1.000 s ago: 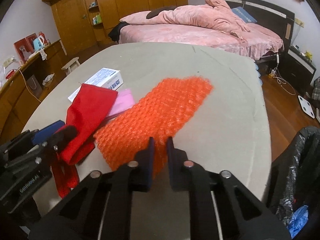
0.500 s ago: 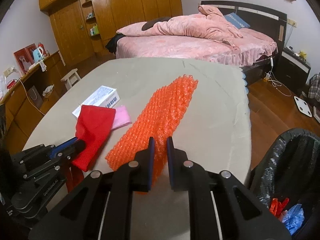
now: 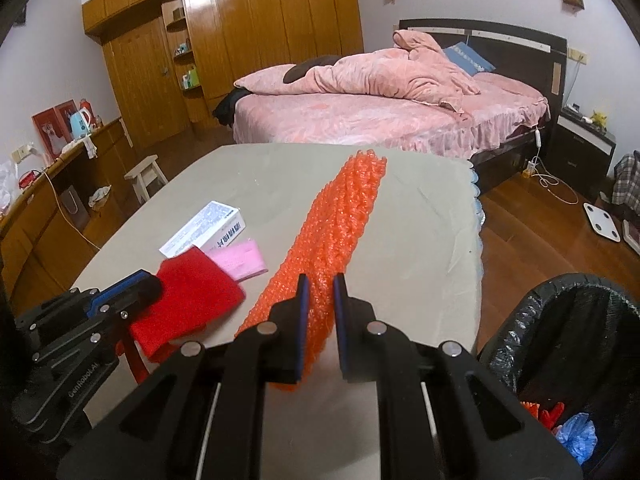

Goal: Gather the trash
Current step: 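Grasp the orange mesh pad with the right gripper while the left holds the red cloth, then carry the red cloth and orange pad over the bin and release both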

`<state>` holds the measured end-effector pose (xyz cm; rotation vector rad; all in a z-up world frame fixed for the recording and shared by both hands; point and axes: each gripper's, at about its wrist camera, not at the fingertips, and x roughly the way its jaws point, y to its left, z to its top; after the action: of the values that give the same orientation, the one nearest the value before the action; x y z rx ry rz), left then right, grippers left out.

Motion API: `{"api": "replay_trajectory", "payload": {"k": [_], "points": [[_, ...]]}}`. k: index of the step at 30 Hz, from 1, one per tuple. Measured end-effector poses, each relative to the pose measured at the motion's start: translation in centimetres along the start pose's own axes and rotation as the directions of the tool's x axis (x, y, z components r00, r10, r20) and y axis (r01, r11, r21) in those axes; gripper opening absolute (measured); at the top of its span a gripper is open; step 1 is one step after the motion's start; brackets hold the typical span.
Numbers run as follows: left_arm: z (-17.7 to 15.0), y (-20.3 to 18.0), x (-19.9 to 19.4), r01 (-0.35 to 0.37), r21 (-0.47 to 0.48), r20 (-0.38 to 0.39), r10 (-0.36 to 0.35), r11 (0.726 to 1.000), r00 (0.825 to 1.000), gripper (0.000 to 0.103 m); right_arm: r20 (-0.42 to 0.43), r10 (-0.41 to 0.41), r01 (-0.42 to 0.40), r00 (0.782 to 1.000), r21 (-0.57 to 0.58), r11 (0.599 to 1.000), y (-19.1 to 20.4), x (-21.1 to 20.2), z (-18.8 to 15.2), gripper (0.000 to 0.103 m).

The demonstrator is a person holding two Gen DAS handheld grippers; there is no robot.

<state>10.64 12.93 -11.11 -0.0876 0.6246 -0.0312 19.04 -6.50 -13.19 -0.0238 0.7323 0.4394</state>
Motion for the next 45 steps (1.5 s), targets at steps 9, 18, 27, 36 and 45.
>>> {"api": "replay_trajectory", "payload": {"k": [9,18,27,36,45], "points": [[0.4,-0.4,-1.2,0.011,0.001,0.028,-0.011,1.000,1.000,0.006,0.023,0.002,-0.003,1.000,0.006,1.000,-0.3,-1.6,0.0,0.011],[1.3,-1.5,-2.8,0.034,0.015,0.067,-0.035,0.999,0.997,0.006,0.065,0.003,-0.004,0.998,0.008,1.000,-0.7,-4.4,0.1,0.011],[2.4,-3.2,-4.2,0.056,0.040,0.100,-0.060,0.998,0.993,0.006,0.094,-0.017,0.016,0.995,0.012,1.000,-1.6,-7.1,0.5,0.011],[3.6,-6.1,-5.0,0.102,0.078,0.124,-0.111,0.992,0.986,0.006,0.134,-0.054,0.049,0.989,0.046,0.998,-3.9,-10.3,0.2,0.011],[4.6,-10.9,-4.8,0.174,0.134,0.131,-0.192,0.976,0.973,0.006,0.144,-0.137,0.124,0.980,0.098,0.987,-7.5,-13.6,-1.1,0.011]]}}
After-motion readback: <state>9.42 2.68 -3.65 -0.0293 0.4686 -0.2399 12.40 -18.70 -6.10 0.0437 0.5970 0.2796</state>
